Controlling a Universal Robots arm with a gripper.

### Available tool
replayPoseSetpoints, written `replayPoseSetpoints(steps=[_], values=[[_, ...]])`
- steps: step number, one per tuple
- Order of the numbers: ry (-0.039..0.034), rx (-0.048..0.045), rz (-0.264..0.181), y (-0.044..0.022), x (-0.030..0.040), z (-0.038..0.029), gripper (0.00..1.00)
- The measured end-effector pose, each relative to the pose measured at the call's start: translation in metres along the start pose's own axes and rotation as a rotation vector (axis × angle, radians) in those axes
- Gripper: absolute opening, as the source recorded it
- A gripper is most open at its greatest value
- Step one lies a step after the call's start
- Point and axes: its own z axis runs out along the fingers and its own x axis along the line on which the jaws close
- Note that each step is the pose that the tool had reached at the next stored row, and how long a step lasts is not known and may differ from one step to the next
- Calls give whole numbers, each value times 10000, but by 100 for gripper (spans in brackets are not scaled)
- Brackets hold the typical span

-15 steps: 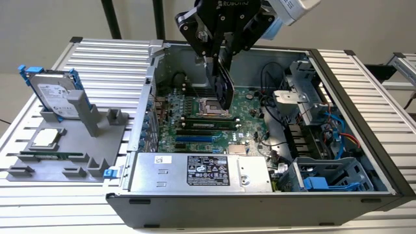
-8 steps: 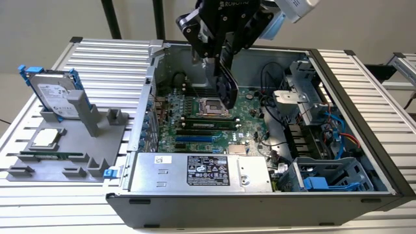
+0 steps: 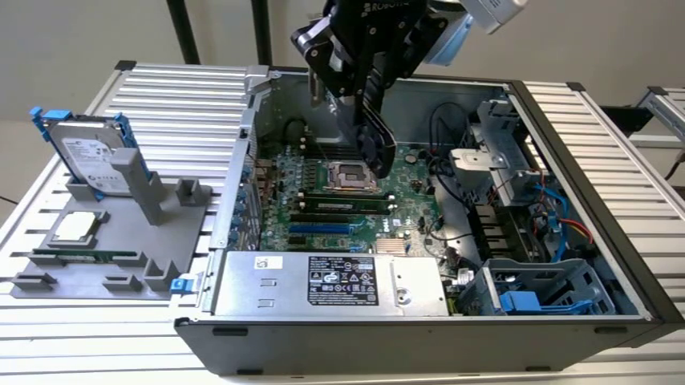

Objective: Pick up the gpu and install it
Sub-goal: 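Insert the gpu into the slot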

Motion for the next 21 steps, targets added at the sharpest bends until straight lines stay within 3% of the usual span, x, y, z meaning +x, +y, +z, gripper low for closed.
replayPoseSetpoints(steps=[12, 21], values=[[2, -3, -49, 0, -1, 0, 0], [33, -33, -602, 0, 1, 0, 0]])
